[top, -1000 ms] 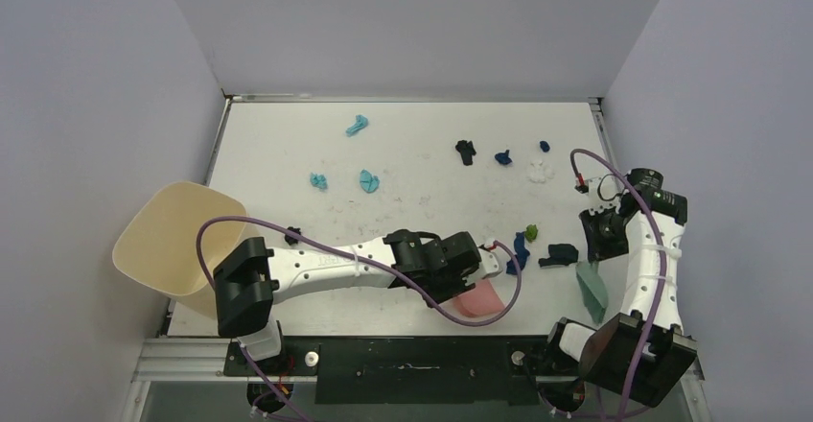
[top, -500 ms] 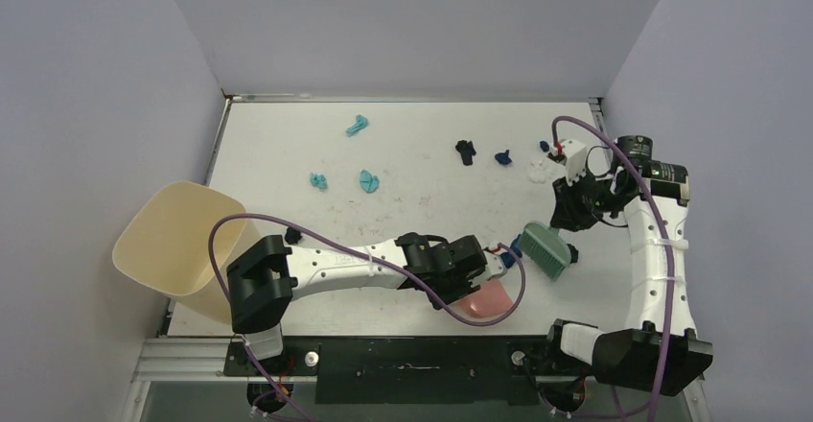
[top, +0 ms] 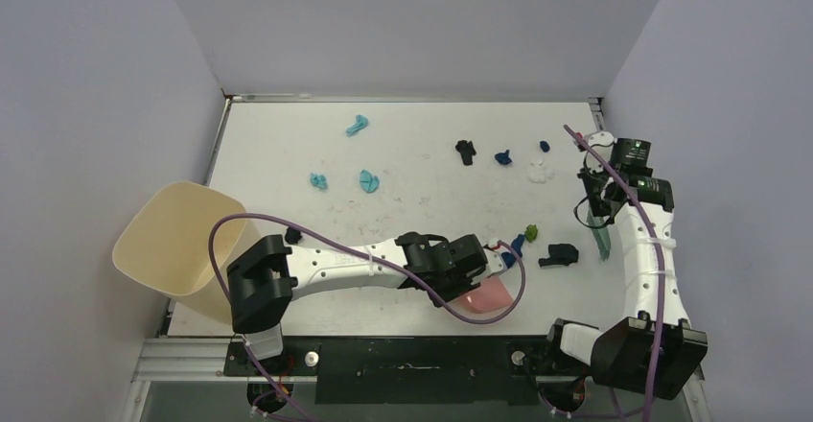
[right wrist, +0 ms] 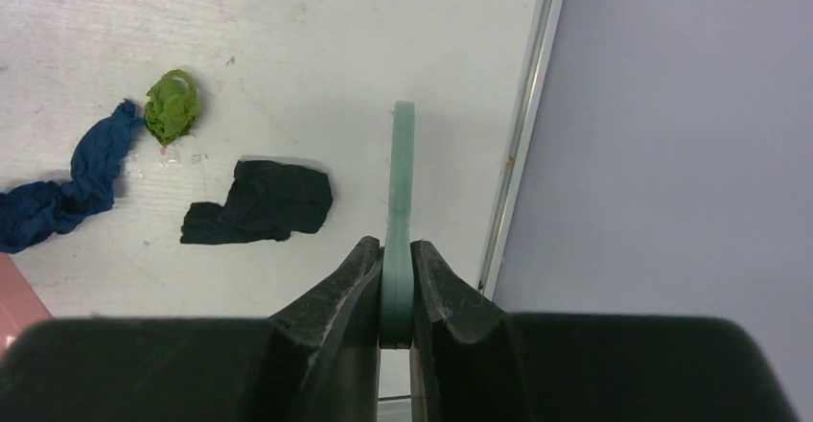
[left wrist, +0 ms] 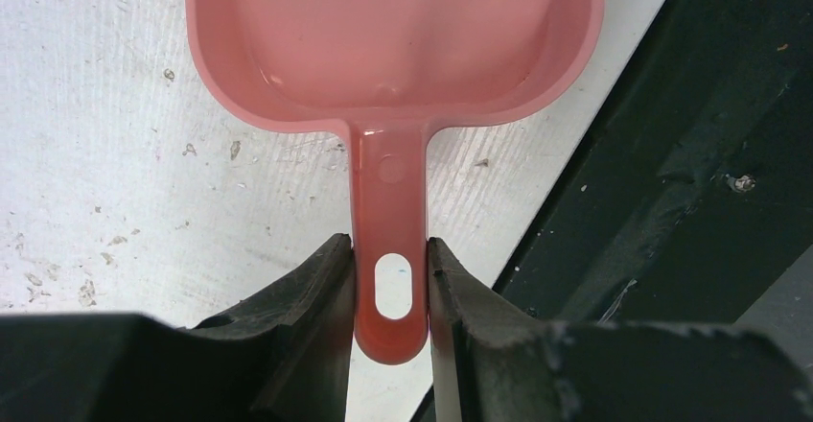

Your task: Sweep away the paper scraps from the table

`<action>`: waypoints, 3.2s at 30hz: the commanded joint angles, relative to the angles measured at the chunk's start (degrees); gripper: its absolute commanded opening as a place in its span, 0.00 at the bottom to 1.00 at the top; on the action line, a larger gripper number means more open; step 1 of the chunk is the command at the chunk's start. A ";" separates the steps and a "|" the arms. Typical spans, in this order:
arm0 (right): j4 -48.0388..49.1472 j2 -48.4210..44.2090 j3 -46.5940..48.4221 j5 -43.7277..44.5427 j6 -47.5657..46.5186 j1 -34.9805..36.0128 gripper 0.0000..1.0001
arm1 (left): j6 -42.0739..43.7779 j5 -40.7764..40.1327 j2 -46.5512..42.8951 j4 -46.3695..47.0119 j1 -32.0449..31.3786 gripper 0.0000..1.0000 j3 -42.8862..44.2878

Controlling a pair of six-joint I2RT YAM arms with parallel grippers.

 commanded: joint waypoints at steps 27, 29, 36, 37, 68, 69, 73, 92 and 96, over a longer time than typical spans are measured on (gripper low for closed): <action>-8.97 6.31 8.03 -34.08 7.20 20.44 0.05 | 0.82 -2.54 -2.01 14.62 8.69 0.00 -2.23; -12.24 6.89 10.19 -34.67 4.31 17.83 0.05 | 0.74 -4.07 -3.64 15.98 8.73 0.00 -3.66; -13.95 6.02 18.14 -27.72 0.82 14.57 0.05 | 1.80 -7.93 -7.38 19.17 8.60 0.00 -7.34; -13.04 6.24 19.12 -26.73 1.62 14.30 0.05 | 1.99 -7.90 -7.74 19.64 8.60 0.00 -7.75; 28.90 41.22 27.05 -2.21 -16.94 14.10 0.05 | 2.22 0.12 0.16 6.44 9.94 0.00 0.47; 26.03 40.73 26.40 -4.32 -18.94 14.11 0.05 | 2.40 0.88 0.35 6.42 9.95 0.00 0.63; 16.09 37.84 23.21 -7.33 -21.37 15.37 0.05 | 2.33 3.31 1.22 6.42 9.95 0.00 1.29; 4.04 16.52 2.96 -16.72 2.16 20.71 0.05 | 1.82 9.54 5.38 7.22 11.01 0.00 3.29; 3.94 16.79 2.91 -18.68 4.86 21.16 0.05 | 1.82 9.93 5.89 7.09 10.74 0.00 3.42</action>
